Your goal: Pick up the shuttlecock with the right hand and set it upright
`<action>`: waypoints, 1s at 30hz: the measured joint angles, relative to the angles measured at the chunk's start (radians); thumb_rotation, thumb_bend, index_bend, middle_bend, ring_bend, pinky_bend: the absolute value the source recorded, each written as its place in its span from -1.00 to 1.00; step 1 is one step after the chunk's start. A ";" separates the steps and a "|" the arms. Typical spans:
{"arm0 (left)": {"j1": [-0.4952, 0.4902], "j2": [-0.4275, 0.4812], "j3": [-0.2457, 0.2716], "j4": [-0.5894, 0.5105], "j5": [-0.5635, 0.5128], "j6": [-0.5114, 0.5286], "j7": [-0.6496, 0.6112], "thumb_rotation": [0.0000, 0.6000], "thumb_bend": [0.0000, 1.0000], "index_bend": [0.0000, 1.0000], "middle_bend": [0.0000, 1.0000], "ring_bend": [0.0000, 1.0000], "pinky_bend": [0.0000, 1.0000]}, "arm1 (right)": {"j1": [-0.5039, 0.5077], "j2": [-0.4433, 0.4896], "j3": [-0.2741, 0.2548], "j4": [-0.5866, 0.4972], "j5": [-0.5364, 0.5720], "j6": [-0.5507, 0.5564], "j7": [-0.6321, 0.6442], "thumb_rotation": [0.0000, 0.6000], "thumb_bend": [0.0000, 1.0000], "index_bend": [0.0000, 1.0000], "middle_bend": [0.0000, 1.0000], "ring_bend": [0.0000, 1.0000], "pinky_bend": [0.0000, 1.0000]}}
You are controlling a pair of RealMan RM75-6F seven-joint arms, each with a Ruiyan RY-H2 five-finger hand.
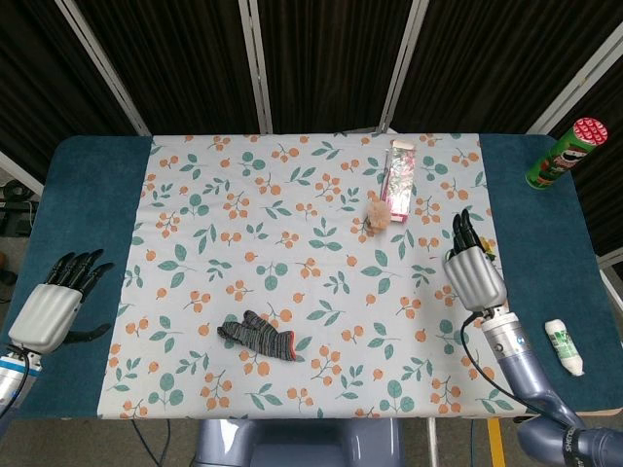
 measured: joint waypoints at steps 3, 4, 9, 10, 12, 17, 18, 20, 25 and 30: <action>0.000 0.000 0.000 0.000 0.000 0.000 0.000 0.76 -0.58 -0.76 -1.00 -1.00 -1.00 | 0.001 -0.010 -0.003 0.013 0.003 -0.001 0.000 1.00 -0.15 0.25 -0.34 -0.86 -1.00; 0.000 0.000 0.000 0.000 0.000 0.000 0.000 0.77 -0.58 -0.76 -1.00 -1.00 -1.00 | 0.001 -0.014 -0.003 0.020 0.003 0.000 0.001 1.00 -0.15 0.25 -0.34 -0.86 -1.00; 0.000 0.000 0.000 0.000 0.000 0.000 0.000 0.76 -0.58 -0.76 -1.00 -1.00 -1.00 | 0.001 -0.035 -0.001 0.052 0.006 0.018 0.002 1.00 -0.15 0.25 -0.34 -0.86 -1.00; 0.000 0.000 0.000 0.000 0.000 0.000 0.000 0.75 -0.58 -0.76 -1.00 -1.00 -1.00 | 0.001 -0.037 0.000 0.054 0.007 0.021 0.001 1.00 -0.15 0.25 -0.34 -0.86 -1.00; 0.000 0.000 0.000 0.000 0.000 -0.001 0.000 0.76 -0.58 -0.76 -1.00 -1.00 -1.00 | -0.001 -0.038 0.002 0.058 0.013 0.027 -0.006 1.00 -0.15 0.25 -0.34 -0.86 -1.00; 0.000 0.000 0.000 0.000 0.000 0.000 0.000 0.78 -0.58 -0.76 -1.00 -1.00 -1.00 | -0.005 -0.038 0.002 0.064 0.028 0.037 -0.022 1.00 -0.15 0.25 -0.34 -0.86 -1.00; 0.000 0.000 0.000 0.000 0.000 0.000 0.000 0.77 -0.58 -0.76 -1.00 -1.00 -1.00 | -0.006 -0.038 0.002 0.065 0.032 0.038 -0.025 1.00 -0.15 0.25 -0.34 -0.86 -1.00; 0.000 0.000 0.000 0.000 0.000 0.000 0.001 0.78 -0.58 -0.76 -1.00 -1.00 -1.00 | -0.006 -0.039 0.000 0.067 0.034 0.039 -0.027 1.00 -0.15 0.25 -0.34 -0.86 -1.00; 0.000 0.000 0.000 -0.001 0.000 0.001 0.002 0.76 -0.58 -0.76 -1.00 -1.00 -1.00 | -0.007 -0.042 -0.007 0.072 0.034 0.037 -0.025 1.00 -0.15 0.25 -0.34 -0.86 -1.00; 0.000 0.000 0.000 -0.001 0.000 0.000 0.001 0.76 -0.58 -0.76 -1.00 -1.00 -1.00 | -0.006 -0.049 -0.011 0.085 0.030 0.037 -0.020 1.00 -0.15 0.25 -0.34 -0.86 -1.00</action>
